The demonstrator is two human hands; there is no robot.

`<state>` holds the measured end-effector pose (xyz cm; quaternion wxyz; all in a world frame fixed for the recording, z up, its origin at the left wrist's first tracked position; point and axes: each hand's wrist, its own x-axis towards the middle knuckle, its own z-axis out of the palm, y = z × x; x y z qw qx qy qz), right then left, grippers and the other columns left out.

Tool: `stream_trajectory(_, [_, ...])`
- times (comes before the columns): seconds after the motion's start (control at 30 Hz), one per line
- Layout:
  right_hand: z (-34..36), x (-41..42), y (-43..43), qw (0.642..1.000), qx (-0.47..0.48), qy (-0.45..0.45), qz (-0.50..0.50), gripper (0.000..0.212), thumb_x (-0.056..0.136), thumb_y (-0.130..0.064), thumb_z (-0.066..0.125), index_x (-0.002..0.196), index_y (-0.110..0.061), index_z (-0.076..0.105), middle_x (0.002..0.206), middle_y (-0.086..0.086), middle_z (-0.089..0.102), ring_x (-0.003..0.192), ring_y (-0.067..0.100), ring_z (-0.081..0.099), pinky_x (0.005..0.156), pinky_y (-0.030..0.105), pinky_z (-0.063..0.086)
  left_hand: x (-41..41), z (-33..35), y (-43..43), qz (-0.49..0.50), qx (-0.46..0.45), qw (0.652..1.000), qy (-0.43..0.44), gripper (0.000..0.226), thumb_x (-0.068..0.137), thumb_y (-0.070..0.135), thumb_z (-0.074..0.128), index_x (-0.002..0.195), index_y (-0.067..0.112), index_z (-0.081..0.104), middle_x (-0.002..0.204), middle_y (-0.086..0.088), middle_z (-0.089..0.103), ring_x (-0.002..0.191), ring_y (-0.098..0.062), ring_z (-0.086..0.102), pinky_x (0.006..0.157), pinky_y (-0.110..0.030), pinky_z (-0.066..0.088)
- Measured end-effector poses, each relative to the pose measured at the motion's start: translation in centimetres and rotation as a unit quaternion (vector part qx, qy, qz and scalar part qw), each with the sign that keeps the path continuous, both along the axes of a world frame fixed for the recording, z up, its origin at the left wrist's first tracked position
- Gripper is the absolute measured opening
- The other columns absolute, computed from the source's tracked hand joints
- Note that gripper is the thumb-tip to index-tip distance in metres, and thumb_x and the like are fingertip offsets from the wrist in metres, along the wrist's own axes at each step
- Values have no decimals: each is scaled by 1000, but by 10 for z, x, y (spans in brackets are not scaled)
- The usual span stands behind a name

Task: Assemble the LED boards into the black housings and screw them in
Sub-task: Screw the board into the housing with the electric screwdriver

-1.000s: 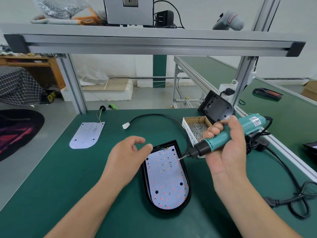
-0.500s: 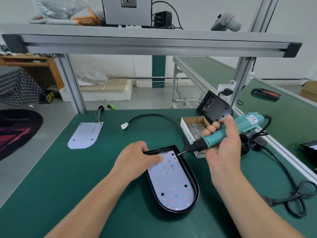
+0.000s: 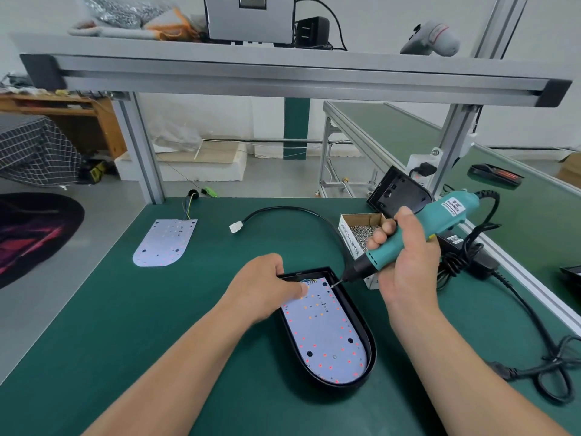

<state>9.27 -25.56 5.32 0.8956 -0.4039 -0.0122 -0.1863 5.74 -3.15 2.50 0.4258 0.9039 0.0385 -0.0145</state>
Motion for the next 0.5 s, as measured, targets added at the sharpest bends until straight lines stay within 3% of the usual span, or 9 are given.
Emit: stream_trajectory(0.5, [1, -1, 6, 998, -58, -21, 33, 18, 94, -24, 74, 85, -19, 59, 73, 6, 51, 59, 21, 49, 56, 31, 46, -3, 4, -3, 0, 5, 1000, -8, 51, 78, 40, 82, 75, 22, 34, 69, 5, 38, 63, -20, 32, 61, -33, 25])
